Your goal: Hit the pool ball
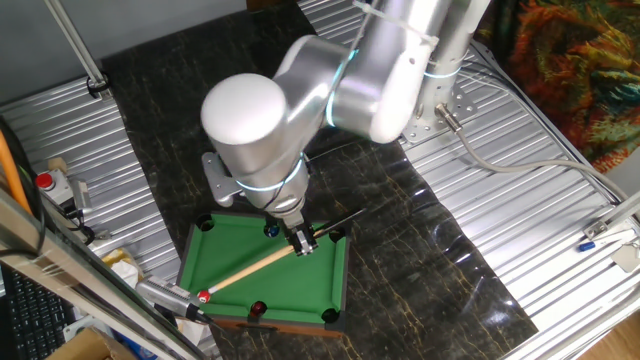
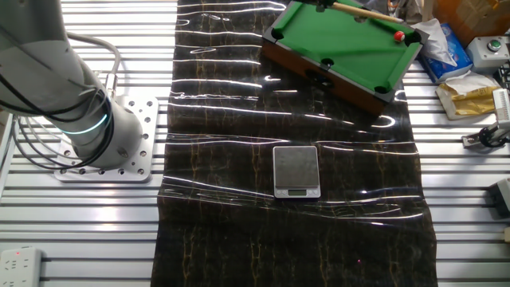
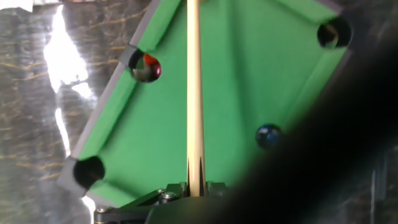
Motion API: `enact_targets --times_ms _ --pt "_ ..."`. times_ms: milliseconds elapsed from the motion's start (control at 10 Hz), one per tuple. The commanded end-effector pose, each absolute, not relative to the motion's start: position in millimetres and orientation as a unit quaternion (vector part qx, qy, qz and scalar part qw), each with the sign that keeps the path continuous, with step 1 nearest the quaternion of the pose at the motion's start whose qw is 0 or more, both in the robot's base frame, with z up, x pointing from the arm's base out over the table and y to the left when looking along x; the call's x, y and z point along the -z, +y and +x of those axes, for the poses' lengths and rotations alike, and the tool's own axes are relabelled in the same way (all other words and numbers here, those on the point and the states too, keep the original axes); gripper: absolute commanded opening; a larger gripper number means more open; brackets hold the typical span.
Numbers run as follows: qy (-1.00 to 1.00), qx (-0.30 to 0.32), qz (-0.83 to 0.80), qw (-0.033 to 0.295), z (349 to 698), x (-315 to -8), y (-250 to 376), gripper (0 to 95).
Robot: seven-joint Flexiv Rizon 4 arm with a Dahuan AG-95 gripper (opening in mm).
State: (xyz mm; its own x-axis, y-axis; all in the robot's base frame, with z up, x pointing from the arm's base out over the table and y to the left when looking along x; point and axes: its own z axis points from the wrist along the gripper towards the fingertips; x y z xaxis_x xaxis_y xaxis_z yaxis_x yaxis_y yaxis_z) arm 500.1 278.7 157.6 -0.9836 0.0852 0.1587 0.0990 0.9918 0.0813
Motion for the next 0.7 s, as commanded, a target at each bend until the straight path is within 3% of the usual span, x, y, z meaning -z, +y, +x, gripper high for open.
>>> enact_targets --times_ms 100,700 --pt "-0.992 0.056 -0.066 0.09 492.9 -159.0 282.5 0.0" --pt "-0.989 0.082 -0.079 0.096 484.0 -156.1 274.5 0.0"
